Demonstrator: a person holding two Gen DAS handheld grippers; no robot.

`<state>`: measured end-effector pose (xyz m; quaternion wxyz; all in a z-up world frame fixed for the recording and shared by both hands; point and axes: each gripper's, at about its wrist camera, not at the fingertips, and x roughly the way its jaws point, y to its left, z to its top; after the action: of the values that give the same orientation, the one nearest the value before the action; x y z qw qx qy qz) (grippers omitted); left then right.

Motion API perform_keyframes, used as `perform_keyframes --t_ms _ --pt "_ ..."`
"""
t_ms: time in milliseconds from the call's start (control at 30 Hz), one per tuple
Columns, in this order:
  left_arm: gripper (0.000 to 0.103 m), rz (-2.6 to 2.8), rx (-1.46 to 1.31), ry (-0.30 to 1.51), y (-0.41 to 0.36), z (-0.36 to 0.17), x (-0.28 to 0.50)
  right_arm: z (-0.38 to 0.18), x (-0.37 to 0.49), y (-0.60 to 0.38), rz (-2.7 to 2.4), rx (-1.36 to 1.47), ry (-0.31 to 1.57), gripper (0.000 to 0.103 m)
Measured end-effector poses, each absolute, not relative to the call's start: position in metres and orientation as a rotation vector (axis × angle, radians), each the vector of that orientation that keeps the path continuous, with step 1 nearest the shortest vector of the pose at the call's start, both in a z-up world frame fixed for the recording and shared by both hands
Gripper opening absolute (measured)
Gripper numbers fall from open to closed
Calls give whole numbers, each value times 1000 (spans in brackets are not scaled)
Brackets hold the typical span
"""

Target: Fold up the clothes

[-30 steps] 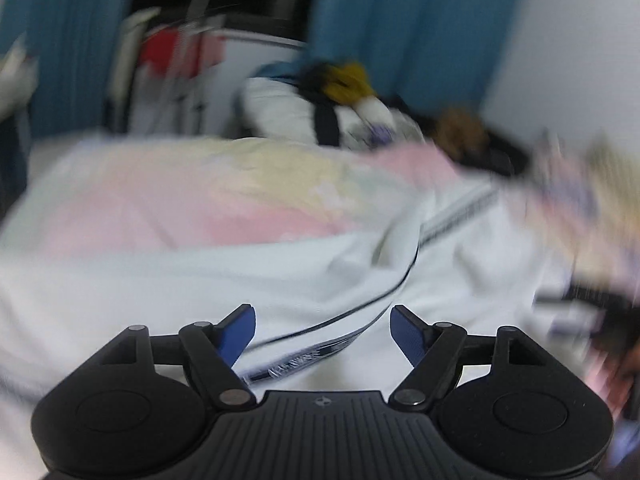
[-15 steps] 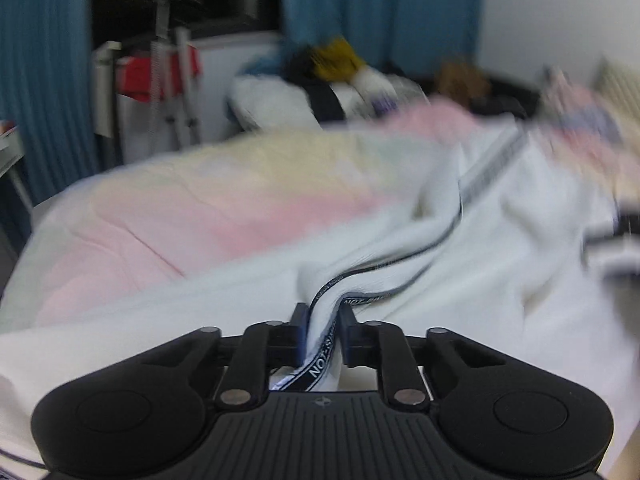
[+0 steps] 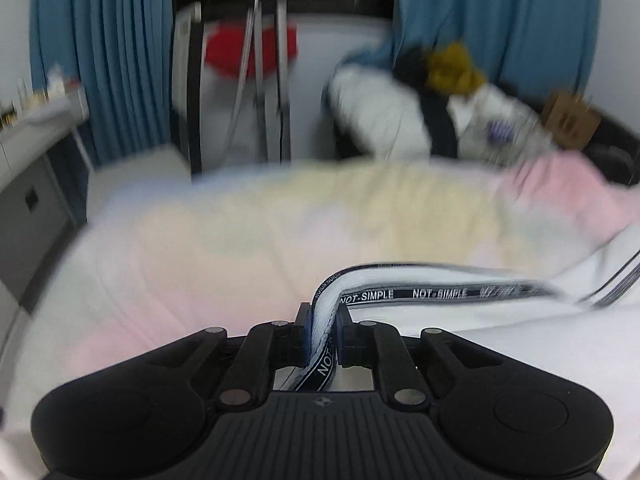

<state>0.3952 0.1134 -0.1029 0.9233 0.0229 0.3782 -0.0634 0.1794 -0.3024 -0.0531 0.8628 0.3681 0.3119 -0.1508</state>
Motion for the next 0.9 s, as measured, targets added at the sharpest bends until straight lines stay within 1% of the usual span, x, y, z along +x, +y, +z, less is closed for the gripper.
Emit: perform_keyframes --t_ms 100,133,167,200,233,300,367,400,433,467,533,567,700,767,833,900 --pt "14 -153 -13 829 121 -118 398 -57 187 -301 -328 742 655 83" --pt "19 -165 -27 830 124 -118 395 -58 189 -300 -332 733 655 86" --pt "23 -178 -38 829 127 -114 390 -59 192 -300 -336 723 655 87" --pt "34 -189 -52 834 132 -107 383 -61 194 -299 -340 713 656 87" --pt "42 -202 -68 836 137 -101 375 -62 196 -299 -344 704 656 87" --pt "44 -236 -97 821 156 -83 351 -61 195 -300 -339 708 655 86" --pt "52 -256 -121 793 177 -59 319 -59 191 -302 -336 718 650 86" --pt "58 -250 -128 775 189 -49 303 -57 189 -302 -337 719 649 85" --pt "62 -233 -132 754 204 -38 286 -55 187 -301 -337 720 647 84" --pt "63 -211 -136 729 221 -26 270 -54 185 -301 -337 721 645 85" --pt "72 -141 -151 688 257 -9 243 -50 181 -301 -338 723 642 85" --pt "74 -92 -162 677 277 -3 232 -49 179 -301 -338 724 640 85" --pt "75 53 -307 684 353 -1 211 -43 173 -298 -342 708 637 85" --pt "75 39 -481 747 386 -17 212 -41 172 -296 -343 693 639 85" --pt "71 -21 -662 811 406 -37 216 -40 172 -293 -346 677 645 85" --pt "71 -96 -752 814 411 -49 220 -40 173 -290 -348 660 655 85"
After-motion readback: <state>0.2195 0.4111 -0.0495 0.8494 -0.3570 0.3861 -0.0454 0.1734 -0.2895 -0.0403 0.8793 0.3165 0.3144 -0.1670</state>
